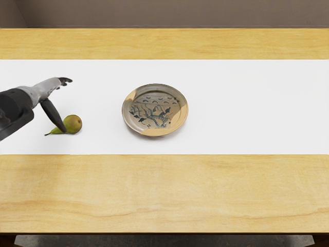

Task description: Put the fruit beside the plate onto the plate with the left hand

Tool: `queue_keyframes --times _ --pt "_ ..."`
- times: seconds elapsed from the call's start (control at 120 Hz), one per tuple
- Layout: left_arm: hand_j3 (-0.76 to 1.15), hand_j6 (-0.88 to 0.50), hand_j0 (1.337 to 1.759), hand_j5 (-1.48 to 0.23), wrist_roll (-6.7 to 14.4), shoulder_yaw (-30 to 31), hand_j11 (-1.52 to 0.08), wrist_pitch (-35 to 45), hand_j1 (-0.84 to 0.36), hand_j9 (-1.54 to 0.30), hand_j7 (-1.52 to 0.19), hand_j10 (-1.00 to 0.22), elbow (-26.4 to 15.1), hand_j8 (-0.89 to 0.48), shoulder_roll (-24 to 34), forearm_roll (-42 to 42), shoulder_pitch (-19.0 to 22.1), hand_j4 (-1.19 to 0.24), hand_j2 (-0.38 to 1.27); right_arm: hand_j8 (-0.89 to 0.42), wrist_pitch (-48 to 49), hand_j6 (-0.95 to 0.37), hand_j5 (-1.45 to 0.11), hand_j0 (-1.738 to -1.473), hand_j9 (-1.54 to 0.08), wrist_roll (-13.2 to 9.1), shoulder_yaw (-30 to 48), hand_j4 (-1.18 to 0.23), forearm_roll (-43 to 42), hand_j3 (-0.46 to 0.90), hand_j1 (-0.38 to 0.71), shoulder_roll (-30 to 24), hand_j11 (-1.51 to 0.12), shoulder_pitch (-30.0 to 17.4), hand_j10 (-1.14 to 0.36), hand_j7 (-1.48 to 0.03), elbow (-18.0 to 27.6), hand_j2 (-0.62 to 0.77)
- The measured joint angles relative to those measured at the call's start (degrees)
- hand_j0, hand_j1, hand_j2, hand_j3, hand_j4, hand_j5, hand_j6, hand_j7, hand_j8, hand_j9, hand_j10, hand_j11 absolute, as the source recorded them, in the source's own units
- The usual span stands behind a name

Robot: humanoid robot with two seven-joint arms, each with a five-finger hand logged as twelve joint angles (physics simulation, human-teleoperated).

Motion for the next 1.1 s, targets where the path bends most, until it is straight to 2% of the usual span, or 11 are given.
queue_keyframes --times 0.308,0.492,0.658,1.1 --pt "0.00 -0.19 1.658 -0.24 0.75 5.03 -0.24 4.81 0.13 -0.24 -0.24 -0.19 0.14 -0.19 -2.62 0.50 -0.17 -0.19 0.04 -0.02 0.00 -0.02 -0.02 -1.658 -0.02 0.03 0.00 -0.02 0.00 0.00 -0.33 0.00 -0.02 0.00 -0.02 -0.02 0.00 0.00" --pt "0.00 -0.23 1.658 -0.30 0.79 6.00 -0.30 5.48 0.08 -0.30 -0.30 -0.23 0.35 -0.23 -4.78 0.53 -0.09 -0.23 0.05 -0.02 0.00 -0.02 -0.02 -1.658 -0.02 0.01 0.00 -0.02 0.00 0.00 -0.33 0.00 -0.02 0.00 -0.02 -0.02 0.00 0.00" --pt "0.00 -0.27 1.658 -0.34 0.67 7.31 -0.34 8.06 0.03 -0.34 -0.34 -0.27 2.14 -0.27 -7.36 0.50 0.31 -0.27 0.06 -0.02 0.00 -0.02 -0.02 -1.658 -0.02 -0.01 0.00 -0.02 0.00 0.00 -0.33 0.00 -0.02 0.01 -0.02 -0.02 0.00 0.00" --pt "0.00 -0.33 1.658 -0.42 0.31 8.85 -0.42 10.40 -0.04 -0.42 -0.42 -0.33 3.80 -0.33 -8.28 0.53 1.40 -0.33 0.07 -0.02 0.00 -0.02 -0.02 -1.658 -0.02 0.01 0.00 -0.02 0.00 0.00 -0.33 0.00 -0.02 0.00 -0.02 -0.02 0.00 0.00"
